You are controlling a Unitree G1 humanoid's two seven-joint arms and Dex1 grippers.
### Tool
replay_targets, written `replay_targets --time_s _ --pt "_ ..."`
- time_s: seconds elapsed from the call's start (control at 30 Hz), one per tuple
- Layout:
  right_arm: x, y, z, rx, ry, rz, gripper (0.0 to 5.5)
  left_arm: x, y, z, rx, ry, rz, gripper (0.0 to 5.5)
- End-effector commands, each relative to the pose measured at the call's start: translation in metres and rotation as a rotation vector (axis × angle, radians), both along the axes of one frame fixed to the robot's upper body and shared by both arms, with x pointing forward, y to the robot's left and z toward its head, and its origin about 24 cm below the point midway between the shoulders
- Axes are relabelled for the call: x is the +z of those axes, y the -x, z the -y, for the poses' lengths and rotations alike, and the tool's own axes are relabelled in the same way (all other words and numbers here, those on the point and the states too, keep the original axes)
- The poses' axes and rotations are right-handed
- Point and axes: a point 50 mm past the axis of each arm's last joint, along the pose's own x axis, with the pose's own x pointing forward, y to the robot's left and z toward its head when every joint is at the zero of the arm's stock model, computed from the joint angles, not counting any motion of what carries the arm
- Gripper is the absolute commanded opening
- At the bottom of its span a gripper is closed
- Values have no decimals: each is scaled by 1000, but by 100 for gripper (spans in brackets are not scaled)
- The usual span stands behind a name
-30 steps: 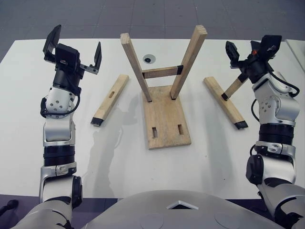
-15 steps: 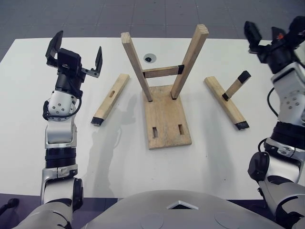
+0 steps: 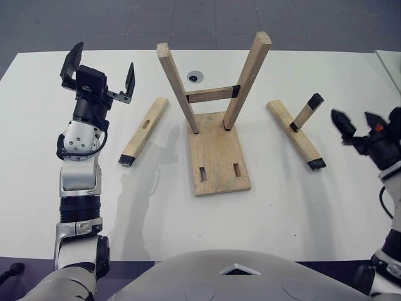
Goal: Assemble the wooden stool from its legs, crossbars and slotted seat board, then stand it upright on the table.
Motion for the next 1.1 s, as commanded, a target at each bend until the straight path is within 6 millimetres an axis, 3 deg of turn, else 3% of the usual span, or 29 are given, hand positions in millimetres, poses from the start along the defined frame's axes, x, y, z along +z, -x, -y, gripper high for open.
replay_targets --time_s 0.03,0.23,0.43,0.87,1.1 --pt "-34 14 -7 64 112 -151 539 0 -2 0 -6 -19 -14 540" --pt "-47 1 -8 76 228 -159 539 -1 -3 -1 -4 -17 -20 540" --pt "-56 -1 -11 122 296 -178 438 -3 -3 -1 -2 -10 -24 540" --pt "-64 -1 -18 131 241 -227 227 -1 -5 -1 -4 20 -16 540" --pt "-48 -12 -21 104 188 -141 204 2 -6 -2 -9 75 -12 540"
